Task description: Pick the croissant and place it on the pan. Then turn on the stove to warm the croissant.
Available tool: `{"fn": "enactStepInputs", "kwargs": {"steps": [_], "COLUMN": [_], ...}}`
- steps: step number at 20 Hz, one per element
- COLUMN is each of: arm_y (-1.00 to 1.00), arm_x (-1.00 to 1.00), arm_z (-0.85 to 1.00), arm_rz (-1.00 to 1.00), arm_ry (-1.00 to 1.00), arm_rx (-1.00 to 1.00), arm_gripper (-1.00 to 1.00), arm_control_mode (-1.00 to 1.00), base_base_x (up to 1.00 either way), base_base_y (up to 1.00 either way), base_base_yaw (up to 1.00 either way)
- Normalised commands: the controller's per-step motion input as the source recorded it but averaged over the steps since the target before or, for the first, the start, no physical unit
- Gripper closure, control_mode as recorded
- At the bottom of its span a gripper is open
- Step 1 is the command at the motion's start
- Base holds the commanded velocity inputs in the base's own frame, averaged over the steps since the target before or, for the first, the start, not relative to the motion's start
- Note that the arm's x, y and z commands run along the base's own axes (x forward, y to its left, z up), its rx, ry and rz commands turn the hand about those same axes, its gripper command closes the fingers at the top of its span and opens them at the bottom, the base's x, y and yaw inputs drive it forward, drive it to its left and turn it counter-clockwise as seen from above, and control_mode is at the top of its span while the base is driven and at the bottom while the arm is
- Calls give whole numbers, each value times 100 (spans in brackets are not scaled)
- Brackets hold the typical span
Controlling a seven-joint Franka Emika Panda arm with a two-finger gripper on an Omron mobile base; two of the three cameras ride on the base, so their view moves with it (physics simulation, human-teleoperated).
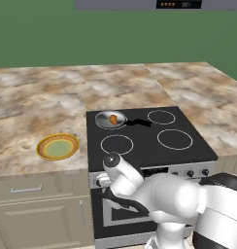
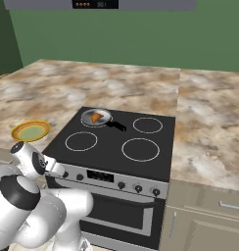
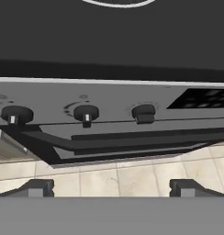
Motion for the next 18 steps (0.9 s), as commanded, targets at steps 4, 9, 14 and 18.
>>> {"fn": "enactStepInputs", "kwargs": {"steps": [4, 9, 14, 18], "arm_y": [-31, -25, -25, -23], "arm_x": [0, 0, 0, 0], "arm_z": [-17, -30, -34, -29], "arm_rz": [0, 0, 0, 0], "arm_ry": [-3, -1, -2, -3], "arm_rx": [5, 5, 4, 3], "arm_gripper": [-100, -100, -100, -100], "arm_control_mode": [-100, -100, -100, -100], "base_base_x": [0, 0, 0, 0], "base_base_y": [0, 0, 0, 0], "base_base_yaw": [0, 0, 0, 0]}}
